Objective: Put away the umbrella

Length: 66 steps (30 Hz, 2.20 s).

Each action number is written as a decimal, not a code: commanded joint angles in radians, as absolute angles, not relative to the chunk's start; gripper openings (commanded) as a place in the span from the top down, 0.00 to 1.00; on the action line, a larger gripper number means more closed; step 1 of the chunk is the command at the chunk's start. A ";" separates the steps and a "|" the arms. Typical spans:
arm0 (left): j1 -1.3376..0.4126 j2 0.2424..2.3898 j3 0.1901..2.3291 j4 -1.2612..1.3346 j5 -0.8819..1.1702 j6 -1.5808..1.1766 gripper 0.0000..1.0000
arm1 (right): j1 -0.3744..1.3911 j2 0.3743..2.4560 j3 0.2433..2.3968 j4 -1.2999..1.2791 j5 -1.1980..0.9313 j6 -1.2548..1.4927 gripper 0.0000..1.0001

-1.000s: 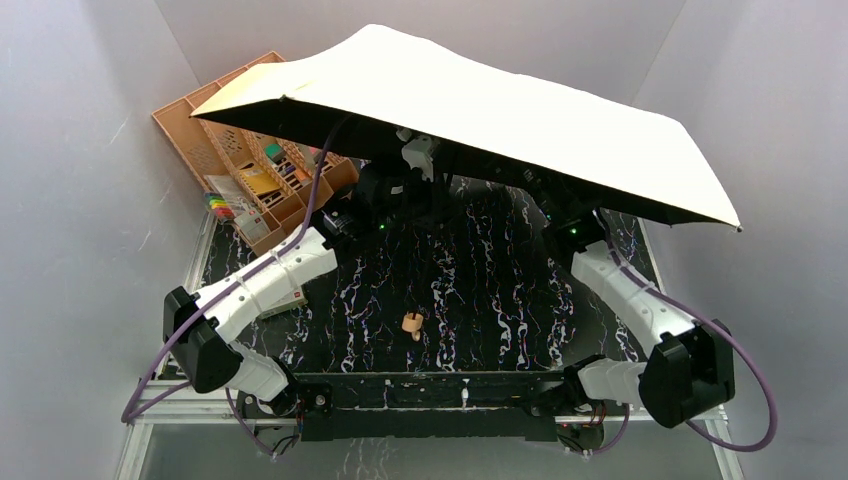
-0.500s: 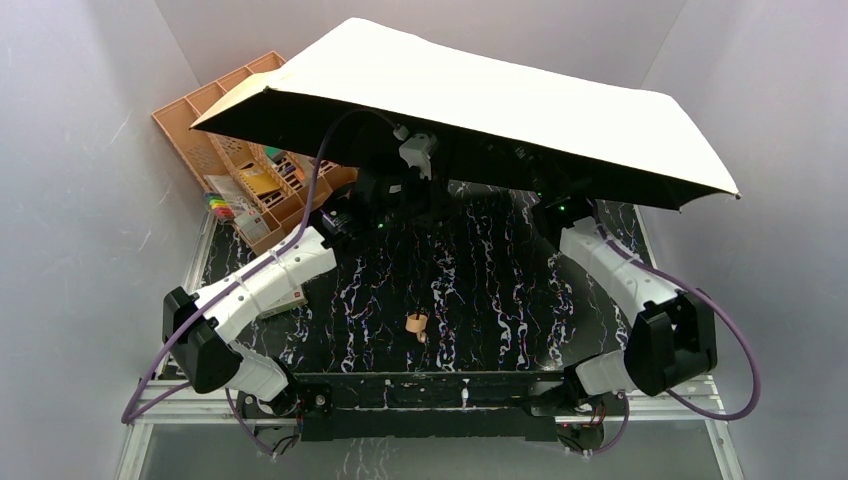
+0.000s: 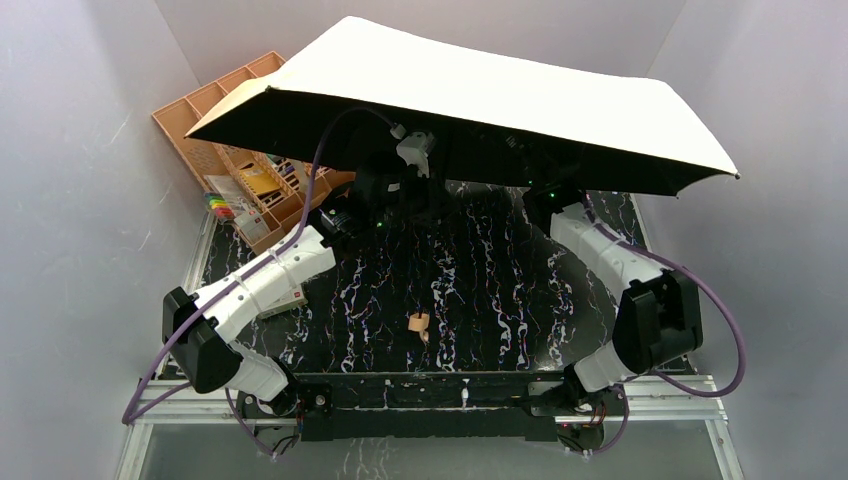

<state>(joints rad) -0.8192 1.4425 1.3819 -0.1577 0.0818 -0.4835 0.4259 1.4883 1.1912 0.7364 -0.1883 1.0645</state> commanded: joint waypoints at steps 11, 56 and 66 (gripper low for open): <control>-0.837 1.378 1.394 -0.190 0.170 -0.409 1.00 | 0.415 1.546 1.298 0.822 -0.233 1.088 0.62; -0.828 1.377 1.474 -0.101 0.064 -0.339 0.89 | 0.767 1.111 0.925 0.305 0.445 1.071 1.00; -0.828 1.199 1.201 -0.157 0.140 -0.427 0.38 | 0.667 1.174 1.019 0.353 0.459 1.077 1.00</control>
